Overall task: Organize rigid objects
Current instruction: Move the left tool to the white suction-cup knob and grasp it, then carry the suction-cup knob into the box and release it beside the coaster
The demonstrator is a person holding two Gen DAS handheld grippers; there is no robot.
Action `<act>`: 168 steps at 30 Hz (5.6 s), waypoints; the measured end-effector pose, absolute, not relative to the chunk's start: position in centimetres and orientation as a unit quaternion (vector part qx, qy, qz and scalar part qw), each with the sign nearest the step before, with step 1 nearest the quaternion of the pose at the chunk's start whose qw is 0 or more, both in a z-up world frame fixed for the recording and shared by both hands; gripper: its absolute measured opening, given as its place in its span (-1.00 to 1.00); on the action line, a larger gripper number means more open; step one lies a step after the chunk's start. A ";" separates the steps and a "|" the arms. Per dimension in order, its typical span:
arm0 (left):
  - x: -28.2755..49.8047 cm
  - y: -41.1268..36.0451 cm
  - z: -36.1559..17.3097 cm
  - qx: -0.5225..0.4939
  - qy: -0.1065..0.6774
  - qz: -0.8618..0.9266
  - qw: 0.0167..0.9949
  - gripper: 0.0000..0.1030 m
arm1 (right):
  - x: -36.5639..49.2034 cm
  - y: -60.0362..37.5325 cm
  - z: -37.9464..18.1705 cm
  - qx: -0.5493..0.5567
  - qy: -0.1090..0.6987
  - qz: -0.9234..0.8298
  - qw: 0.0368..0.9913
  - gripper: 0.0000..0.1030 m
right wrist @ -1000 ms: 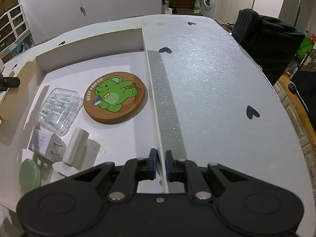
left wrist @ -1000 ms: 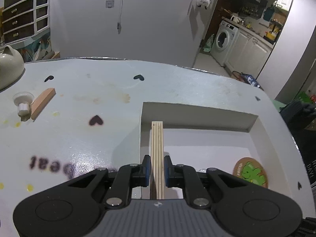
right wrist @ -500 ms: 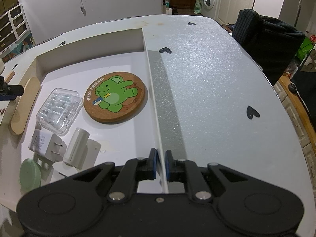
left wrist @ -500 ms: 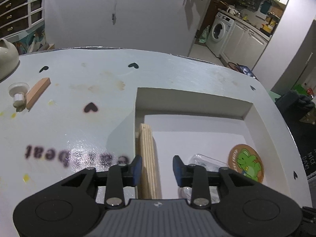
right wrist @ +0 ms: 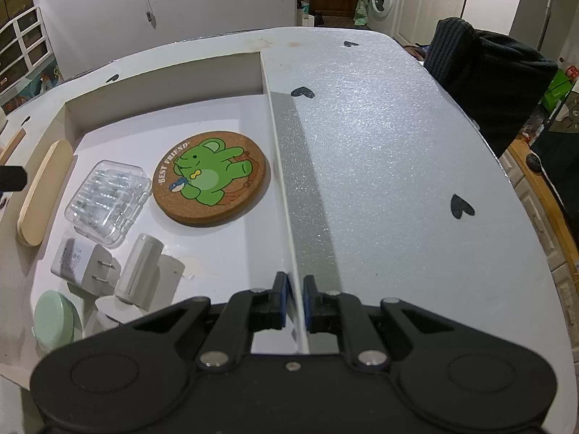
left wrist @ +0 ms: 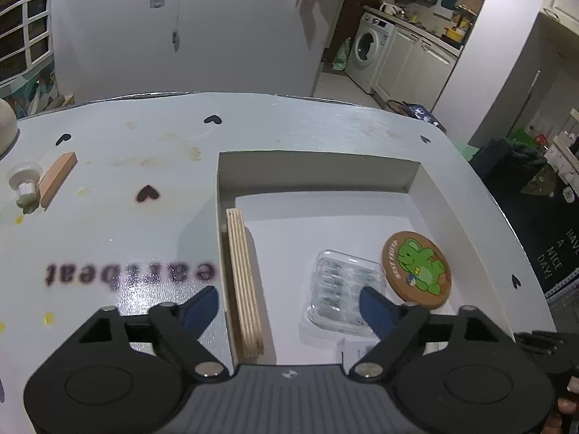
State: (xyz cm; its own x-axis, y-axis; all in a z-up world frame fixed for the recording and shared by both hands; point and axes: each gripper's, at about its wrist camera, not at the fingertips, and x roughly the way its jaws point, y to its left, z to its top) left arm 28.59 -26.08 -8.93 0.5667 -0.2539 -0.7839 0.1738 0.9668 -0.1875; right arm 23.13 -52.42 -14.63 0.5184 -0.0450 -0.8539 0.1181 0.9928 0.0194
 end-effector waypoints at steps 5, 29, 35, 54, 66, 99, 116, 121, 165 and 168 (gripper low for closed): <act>27.6 -25.9 -8.7 -0.041 0.449 -0.127 0.884 0.92 | 23.1 -52.3 -14.6 0.035 0.489 -0.049 0.870 -0.79; 26.4 -16.5 -11.9 -0.054 0.431 -0.077 0.897 1.00 | 23.2 -52.2 -14.7 0.035 0.492 -0.052 0.868 -0.78; 28.9 -12.1 -12.6 -0.052 0.403 -0.026 0.913 1.00 | 23.4 -52.1 -14.7 0.037 0.494 -0.054 0.867 -0.78; 39.5 -0.8 -14.1 -0.126 0.360 0.119 0.917 0.29 | 23.9 -52.0 -14.8 0.043 0.505 -0.070 0.859 -0.76; 40.8 0.2 -15.5 -0.133 0.352 0.116 0.919 -0.41 | 23.9 -52.0 -14.8 0.047 0.509 -0.076 0.856 -0.75; 30.6 -16.1 -7.4 -0.077 0.360 -0.161 0.916 -0.42 | 23.2 -52.1 -14.6 0.041 0.494 -0.062 0.866 -0.76; 37.6 -32.4 -9.5 -0.026 0.435 -0.267 0.859 -0.42 | 23.2 -52.1 -14.6 0.041 0.491 -0.061 0.868 -0.77; 39.2 -35.6 -11.4 -0.032 0.473 -0.268 0.839 -0.42 | 23.3 -52.0 -14.6 0.036 0.494 -0.060 0.867 -0.77; 37.3 -34.1 -9.6 -0.043 0.484 -0.239 0.841 0.90 | 22.9 -52.2 -14.7 0.037 0.484 -0.053 0.873 -0.78; 36.6 -33.2 -8.8 -0.040 0.473 -0.237 0.848 0.92 | 22.8 -52.3 -14.8 0.046 0.479 -0.057 0.875 -0.80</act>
State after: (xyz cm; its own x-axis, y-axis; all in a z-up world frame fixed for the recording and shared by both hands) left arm 36.60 -33.22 -8.84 0.4407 -0.4401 -0.7823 0.3637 0.8844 -0.2926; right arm 22.80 -52.34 -14.78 0.5339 -0.0560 -0.8437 0.1433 0.9894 0.0251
